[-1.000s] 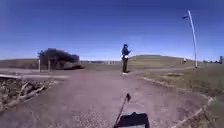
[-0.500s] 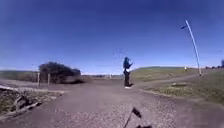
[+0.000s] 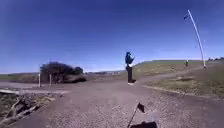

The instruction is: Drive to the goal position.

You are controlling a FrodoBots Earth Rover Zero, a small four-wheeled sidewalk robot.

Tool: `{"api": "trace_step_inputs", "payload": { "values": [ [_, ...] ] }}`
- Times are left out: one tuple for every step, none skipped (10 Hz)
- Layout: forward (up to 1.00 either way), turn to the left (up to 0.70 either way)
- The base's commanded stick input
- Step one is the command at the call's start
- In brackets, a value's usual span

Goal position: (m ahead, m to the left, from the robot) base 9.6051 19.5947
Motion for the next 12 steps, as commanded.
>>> {"api": "trace_step_inputs", "payload": {
  "values": [
    [1.00, 0.00],
    [1.00, 0.00],
    [1.00, 0.00],
    [1.00, 0.00],
    [1.00, 0.00],
    [1.00, 0.00],
    [1.00, 0.00],
    [1.00, 0.00],
    [1.00, 0.00],
    [1.00, 0.01],
    [1.00, 0.06],
    [1.00, 0.10]
  ]
}}
